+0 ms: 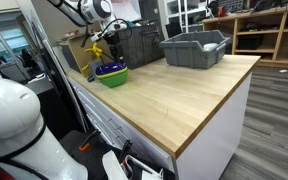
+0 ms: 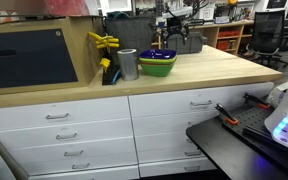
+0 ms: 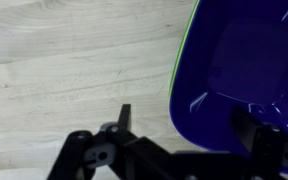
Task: Isolate the blue and then the yellow bowl from the stack and place them on the table
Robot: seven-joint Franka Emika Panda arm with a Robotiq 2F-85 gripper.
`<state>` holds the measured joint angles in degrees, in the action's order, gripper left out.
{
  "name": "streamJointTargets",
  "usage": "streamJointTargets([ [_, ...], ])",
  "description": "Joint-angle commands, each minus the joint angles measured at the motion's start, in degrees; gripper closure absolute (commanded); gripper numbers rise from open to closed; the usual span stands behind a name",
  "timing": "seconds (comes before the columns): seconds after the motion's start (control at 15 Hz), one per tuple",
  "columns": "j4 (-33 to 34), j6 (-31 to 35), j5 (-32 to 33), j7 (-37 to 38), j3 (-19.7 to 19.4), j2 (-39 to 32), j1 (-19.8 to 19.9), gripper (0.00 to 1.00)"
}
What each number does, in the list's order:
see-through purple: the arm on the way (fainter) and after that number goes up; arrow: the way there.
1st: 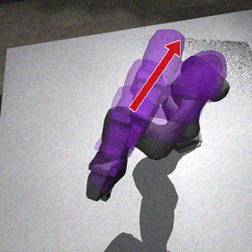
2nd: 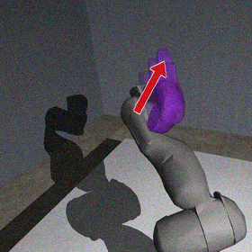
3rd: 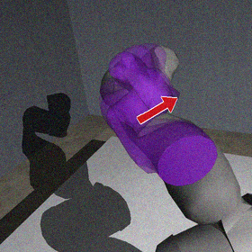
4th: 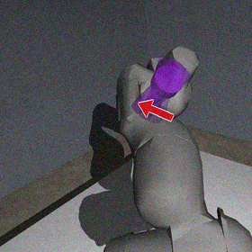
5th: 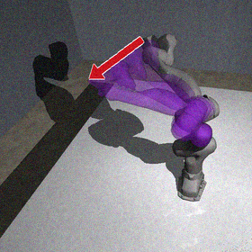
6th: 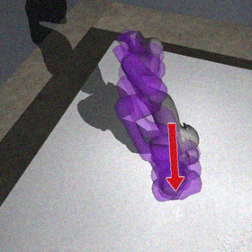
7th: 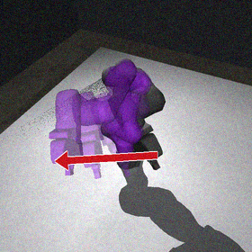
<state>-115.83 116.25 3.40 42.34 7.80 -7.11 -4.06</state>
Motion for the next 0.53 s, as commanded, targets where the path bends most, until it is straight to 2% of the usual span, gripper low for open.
streamJointTargets([
  [0.0, 2.8, -0.15, 0.6, -0.22, -1.82, -3.0, -1.47, 0.0],
  [0.27, 4.3, 0.05, 1.01, -0.5, -2.96, -5.43, -2.04, 0.0],
  [0.33, 4.6, 0.17, 0.98, -0.56, -3.18, -5.96, -2.17, 0.25],
  [0.47, 5.11, 0.26, 0.79, -0.5, -3.46, -6.76, -2.33, 0.34],
])
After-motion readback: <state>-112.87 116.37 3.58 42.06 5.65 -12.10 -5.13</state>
